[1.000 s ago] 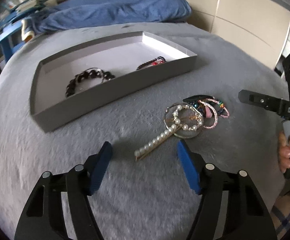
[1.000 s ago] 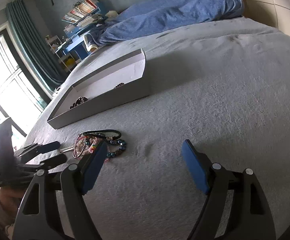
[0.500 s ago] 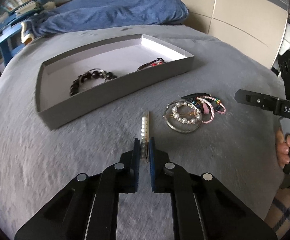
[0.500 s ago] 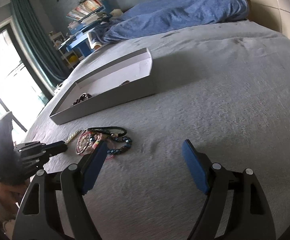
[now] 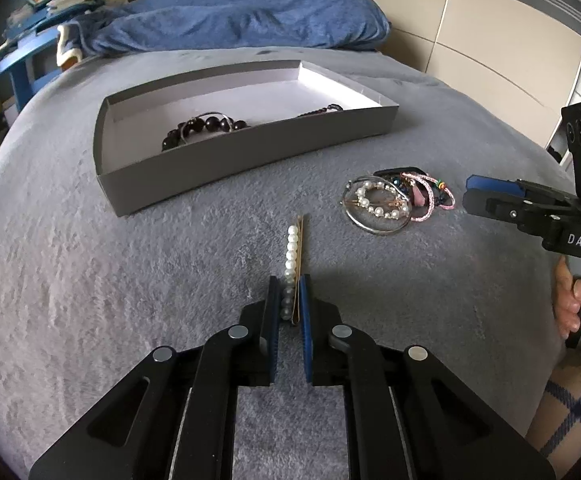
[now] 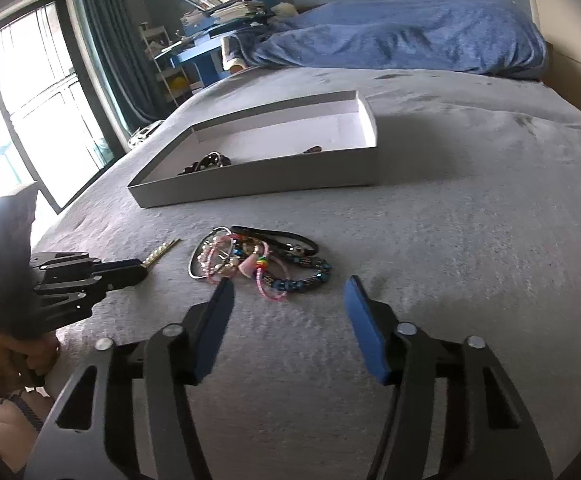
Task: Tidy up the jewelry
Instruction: 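Grasp the pink string bracelet with the right tool, then carry the pearl hairpin with the left tool while the right tool carries the pink bracelet to the tray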
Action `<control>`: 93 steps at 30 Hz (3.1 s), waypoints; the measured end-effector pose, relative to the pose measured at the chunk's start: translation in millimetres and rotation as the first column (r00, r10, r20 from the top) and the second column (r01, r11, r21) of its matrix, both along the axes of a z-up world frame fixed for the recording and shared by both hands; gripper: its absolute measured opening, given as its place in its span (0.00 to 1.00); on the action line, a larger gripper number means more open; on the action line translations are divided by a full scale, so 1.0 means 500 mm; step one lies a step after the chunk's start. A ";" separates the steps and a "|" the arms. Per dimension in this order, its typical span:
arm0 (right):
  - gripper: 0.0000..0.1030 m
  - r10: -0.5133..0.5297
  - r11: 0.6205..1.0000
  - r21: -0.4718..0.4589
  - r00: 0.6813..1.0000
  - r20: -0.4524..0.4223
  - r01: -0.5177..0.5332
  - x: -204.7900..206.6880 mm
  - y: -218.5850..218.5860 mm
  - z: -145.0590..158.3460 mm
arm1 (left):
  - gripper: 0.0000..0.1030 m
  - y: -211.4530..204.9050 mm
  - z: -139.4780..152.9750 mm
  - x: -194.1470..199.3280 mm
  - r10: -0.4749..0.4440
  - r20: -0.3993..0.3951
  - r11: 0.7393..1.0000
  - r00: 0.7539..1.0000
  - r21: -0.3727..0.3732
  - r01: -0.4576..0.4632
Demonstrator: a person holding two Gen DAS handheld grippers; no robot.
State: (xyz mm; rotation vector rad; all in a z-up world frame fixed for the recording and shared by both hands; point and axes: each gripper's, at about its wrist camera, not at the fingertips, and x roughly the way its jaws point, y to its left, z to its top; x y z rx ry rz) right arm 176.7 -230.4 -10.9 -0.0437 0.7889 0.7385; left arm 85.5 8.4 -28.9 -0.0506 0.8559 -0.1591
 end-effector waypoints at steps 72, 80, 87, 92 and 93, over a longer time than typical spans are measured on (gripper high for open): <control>0.02 -0.132 0.982 0.145 0.987 0.087 0.119 -0.001 -0.169 0.140 | 0.30 -0.036 -0.004 0.016 -0.027 -0.010 0.997 1.000 0.067 0.028; 0.02 -0.117 0.983 0.155 0.989 0.087 0.103 0.015 -0.140 0.162 | 0.09 -0.027 0.000 0.017 -0.017 -0.010 0.998 1.000 0.054 0.017; 0.02 -0.101 0.983 0.160 0.993 0.066 0.089 0.022 -0.113 0.150 | 0.09 -0.021 0.020 0.006 -0.019 0.025 0.999 1.000 0.033 0.019; 0.02 -0.074 0.984 0.167 0.995 0.070 0.061 0.048 -0.078 0.166 | 0.09 -0.016 0.063 0.003 -0.014 0.077 1.000 0.997 0.026 0.012; 0.02 -0.068 0.984 0.167 0.995 0.071 0.055 0.052 -0.070 0.169 | 0.09 -0.014 0.072 0.006 -0.010 0.086 1.000 0.996 0.025 0.008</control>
